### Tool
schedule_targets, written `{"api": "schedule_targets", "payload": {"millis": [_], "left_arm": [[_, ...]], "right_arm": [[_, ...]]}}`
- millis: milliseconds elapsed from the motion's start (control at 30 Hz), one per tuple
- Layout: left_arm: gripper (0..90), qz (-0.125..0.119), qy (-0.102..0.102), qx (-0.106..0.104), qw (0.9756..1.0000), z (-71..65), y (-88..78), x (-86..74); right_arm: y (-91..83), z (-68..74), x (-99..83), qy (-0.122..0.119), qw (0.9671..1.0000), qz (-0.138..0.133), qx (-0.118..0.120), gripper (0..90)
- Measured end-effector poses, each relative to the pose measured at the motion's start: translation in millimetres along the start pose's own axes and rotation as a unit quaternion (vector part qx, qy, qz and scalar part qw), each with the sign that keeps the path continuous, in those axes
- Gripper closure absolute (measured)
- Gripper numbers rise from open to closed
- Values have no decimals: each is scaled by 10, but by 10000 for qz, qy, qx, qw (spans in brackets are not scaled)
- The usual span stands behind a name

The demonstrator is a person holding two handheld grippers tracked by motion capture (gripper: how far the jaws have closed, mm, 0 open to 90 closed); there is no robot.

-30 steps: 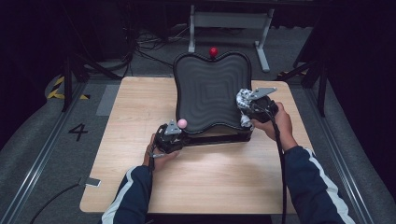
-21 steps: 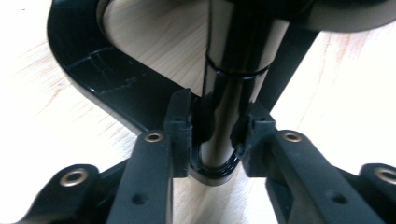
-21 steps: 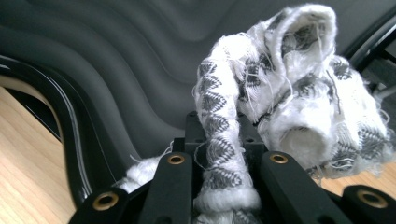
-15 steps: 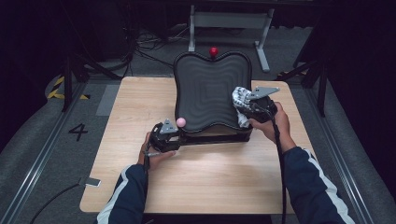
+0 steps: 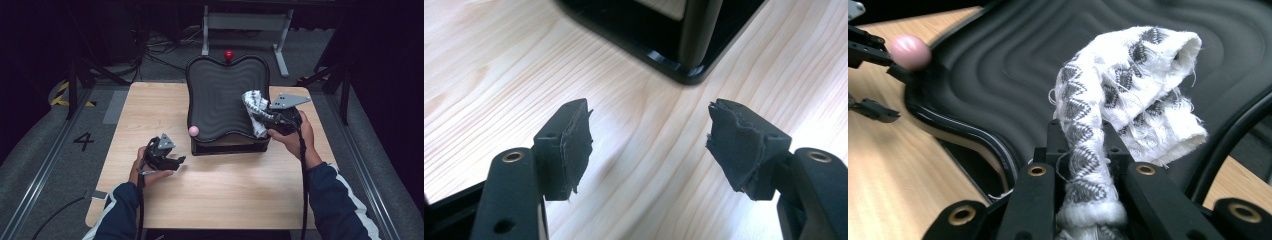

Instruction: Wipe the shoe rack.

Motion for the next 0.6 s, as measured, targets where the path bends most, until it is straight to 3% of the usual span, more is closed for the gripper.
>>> {"api": "schedule_targets", "payload": {"millis": [100,300,500,567,600], "left_arm": [[312,-17,-111,33,9999,21,-80,-101],[295,187,-243,192,9993,60,-267,-414],[270,279,-321,216,9989,49,-335,-581],[266,243,-436,180,9986,32,-350,-605],[265,263,-356,213,9988,44,-364,-614]], "right_arm": [[-57,36,6,-40,10000,-75,44,804],[-271,187,-8,-120,9990,-319,297,804],[-463,368,-50,-288,9969,-449,583,803],[-500,422,-69,-319,9959,-458,708,803],[-517,447,-81,-344,9956,-462,738,802]]}}
Point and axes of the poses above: each handheld gripper's, and its own axes: y roughly forward along the jaws, x roughly out of its top, z roughly to its left, the point moved 5 cm from there along y, roughly forward along the jaws, and after that the axes turned 2 degrees about y, right-handed, at the moved point
